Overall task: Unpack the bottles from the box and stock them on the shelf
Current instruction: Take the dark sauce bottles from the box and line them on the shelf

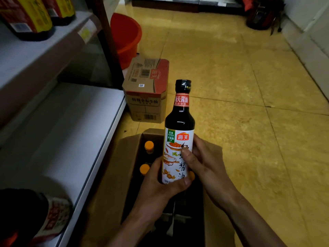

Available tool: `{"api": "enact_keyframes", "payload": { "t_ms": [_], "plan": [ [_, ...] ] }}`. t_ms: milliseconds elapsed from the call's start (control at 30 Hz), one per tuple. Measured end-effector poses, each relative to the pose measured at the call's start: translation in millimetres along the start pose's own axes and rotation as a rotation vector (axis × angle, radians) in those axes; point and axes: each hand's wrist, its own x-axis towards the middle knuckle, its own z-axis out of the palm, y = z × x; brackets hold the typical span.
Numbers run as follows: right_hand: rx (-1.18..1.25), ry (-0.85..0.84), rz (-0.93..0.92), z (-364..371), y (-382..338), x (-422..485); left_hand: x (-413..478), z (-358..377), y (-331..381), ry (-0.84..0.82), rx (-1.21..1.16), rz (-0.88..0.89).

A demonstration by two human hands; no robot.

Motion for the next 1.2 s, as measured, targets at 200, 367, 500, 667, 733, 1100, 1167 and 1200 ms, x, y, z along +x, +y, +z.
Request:
{"api": "enact_keyframes", "payload": {
  "t_ms": [200,367,500,667,733,1100,1167,1200],
  "plan": [
    [0.080,-0.020,0.047,4.7,-30.2,-21.9,-31.4,3.9,23.3,0.005,-0.029,-0.031],
    [0.129,0.007,0.147,21.1,-62.5,-67.2,-84.3,8.1,42.7,0.006,-0.063,-0.132],
    [0.108,0.004,0.226,28.0,-106.6,-112.1,-140.1,14.4,76.2,0.023,-0.073,-0.200],
    [0.121,-0.019,0.302,24.0,-208.6,-159.8,-217.4,27.3,166.9,-0.005,-0.089,-0.281],
    [0.119,-0.041,0.302,20.2,-260.9,-174.1,-247.8,31.3,215.2,-0.012,-0.078,-0.288],
    [0.090,-0.153,0.147,6.0,-495.3,-218.3,-365.7,53.9,435.6,0.076,-0.056,-0.130],
    [0.076,-0.196,0.090,6.4,-524.7,-219.0,-379.0,54.8,461.8,0.108,-0.046,-0.061],
    [0.072,-0.214,0.070,6.6,-538.2,-219.2,-384.4,54.7,472.0,0.123,-0.039,-0.036]
  ]
}}
